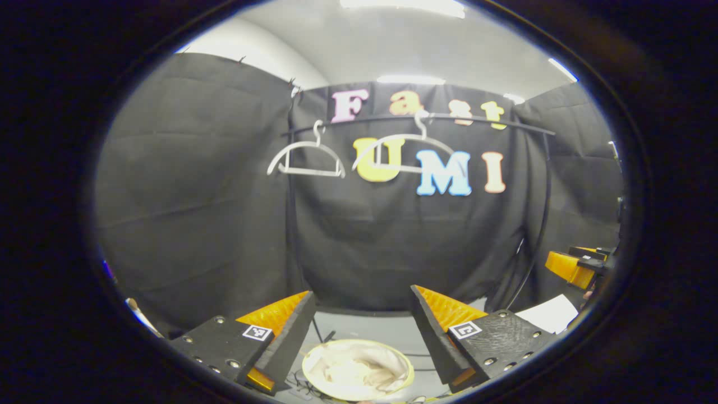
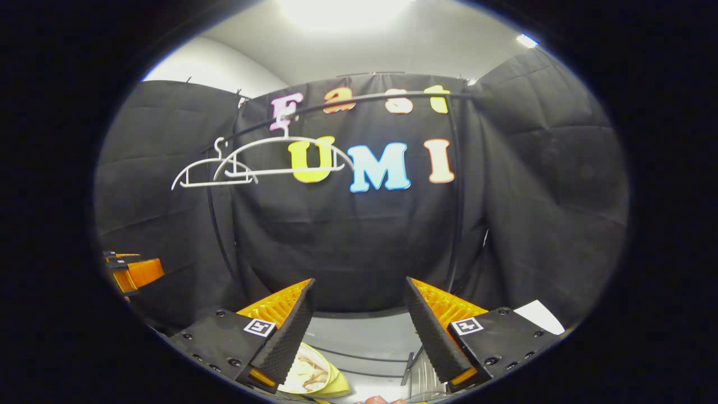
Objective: Grasp the clothes on the hanger with both hands and then place them into the laundry hamper below.
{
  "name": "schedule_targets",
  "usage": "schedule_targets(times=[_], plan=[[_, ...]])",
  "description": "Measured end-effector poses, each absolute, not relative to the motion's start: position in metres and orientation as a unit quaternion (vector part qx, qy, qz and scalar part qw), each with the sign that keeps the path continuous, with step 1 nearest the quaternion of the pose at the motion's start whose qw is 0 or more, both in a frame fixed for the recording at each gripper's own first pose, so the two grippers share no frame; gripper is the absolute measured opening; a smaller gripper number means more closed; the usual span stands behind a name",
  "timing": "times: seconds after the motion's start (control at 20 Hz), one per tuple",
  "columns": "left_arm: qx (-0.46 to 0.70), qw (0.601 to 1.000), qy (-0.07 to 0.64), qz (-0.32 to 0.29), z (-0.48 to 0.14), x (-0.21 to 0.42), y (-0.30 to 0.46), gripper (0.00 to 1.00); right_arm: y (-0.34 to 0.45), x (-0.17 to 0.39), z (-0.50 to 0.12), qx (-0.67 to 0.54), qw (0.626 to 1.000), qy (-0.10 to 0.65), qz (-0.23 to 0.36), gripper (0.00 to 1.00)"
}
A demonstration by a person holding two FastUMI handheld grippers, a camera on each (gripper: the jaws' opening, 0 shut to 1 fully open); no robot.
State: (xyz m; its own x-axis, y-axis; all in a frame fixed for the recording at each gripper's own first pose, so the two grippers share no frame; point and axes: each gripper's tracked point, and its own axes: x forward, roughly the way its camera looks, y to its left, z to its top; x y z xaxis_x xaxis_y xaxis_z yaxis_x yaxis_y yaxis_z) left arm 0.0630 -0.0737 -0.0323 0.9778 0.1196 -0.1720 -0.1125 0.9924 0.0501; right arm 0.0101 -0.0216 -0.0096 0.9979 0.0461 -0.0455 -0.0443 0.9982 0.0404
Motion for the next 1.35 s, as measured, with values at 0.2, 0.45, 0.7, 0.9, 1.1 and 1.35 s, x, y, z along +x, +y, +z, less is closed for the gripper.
schedule_targets(times=[0.2,0.45,0.7,0.9,1.1,1.35], plan=[[-0.019,0.999,0.023,0.025,0.042,0.055,-0.096,1.0,-0.05,-0.003,0.058,0.019,0.998,-0.06,-0.01,0.92],[0.014,0.998,-0.053,0.039,0.114,0.056,-0.102,0.99,-0.07,-0.01,0.065,0.014,0.997,-0.08,-0.007,0.98],[-0.026,0.995,-0.071,0.059,0.107,0.038,-0.124,0.99,-0.113,-0.001,0.023,0.029,0.999,-0.028,0.002,0.98],[-0.024,0.994,-0.049,0.092,0.093,0.01,-0.109,0.99,-0.127,0.003,-0.002,0.043,0.999,0.006,-0.002,0.98],[0.0,0.995,-0.02,0.097,0.077,0.002,-0.1,0.99,-0.105,0.002,-0.013,0.052,0.998,0.026,0.006,0.98],[0.007,0.997,0.012,0.07,0.055,0.003,-0.092,1.0,-0.065,-0.003,-0.018,0.03,0.999,0.027,0.01,0.92]])
